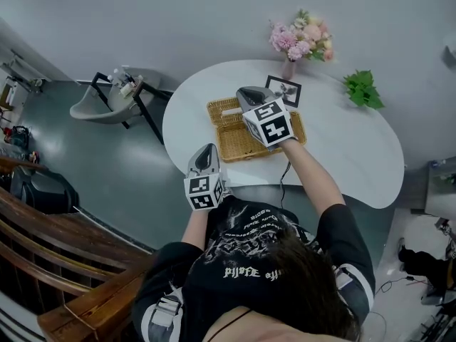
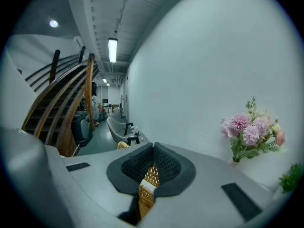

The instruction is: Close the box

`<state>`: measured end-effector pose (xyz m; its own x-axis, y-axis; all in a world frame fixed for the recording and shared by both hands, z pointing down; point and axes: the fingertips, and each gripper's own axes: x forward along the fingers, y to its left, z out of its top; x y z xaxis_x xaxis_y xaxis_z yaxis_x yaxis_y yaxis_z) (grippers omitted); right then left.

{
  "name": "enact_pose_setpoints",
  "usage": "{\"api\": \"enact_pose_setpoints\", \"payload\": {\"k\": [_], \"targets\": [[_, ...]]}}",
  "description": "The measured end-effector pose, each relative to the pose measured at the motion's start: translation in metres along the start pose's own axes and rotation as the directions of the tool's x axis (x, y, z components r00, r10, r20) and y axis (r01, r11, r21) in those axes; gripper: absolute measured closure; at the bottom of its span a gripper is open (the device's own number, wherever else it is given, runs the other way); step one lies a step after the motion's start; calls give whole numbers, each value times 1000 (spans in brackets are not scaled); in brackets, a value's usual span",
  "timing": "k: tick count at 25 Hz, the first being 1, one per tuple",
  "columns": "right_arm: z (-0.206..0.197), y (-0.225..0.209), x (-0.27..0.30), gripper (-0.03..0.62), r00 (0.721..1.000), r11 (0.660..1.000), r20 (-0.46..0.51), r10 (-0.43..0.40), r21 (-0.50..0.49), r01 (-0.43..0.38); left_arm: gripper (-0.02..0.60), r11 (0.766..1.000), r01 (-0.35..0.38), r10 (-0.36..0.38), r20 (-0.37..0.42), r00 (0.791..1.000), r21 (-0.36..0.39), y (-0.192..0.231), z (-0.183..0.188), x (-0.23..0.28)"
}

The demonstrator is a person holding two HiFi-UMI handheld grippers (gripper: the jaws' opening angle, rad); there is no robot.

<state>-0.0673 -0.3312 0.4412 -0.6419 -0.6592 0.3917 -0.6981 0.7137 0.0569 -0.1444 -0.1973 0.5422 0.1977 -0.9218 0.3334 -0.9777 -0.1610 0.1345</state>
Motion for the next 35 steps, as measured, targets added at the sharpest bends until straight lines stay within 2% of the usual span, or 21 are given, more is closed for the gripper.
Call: {"api": "enact_pose_setpoints", "payload": {"k": [15, 35], "targets": [[-7, 25, -31, 559, 997, 997, -9, 72, -36, -72, 555, 999, -49, 49, -2, 999, -12, -18, -9, -14], [-44, 50, -67, 559, 992, 992, -27, 127, 17, -126, 555, 992, -117, 118, 0, 993, -38, -25, -23, -37]]}}
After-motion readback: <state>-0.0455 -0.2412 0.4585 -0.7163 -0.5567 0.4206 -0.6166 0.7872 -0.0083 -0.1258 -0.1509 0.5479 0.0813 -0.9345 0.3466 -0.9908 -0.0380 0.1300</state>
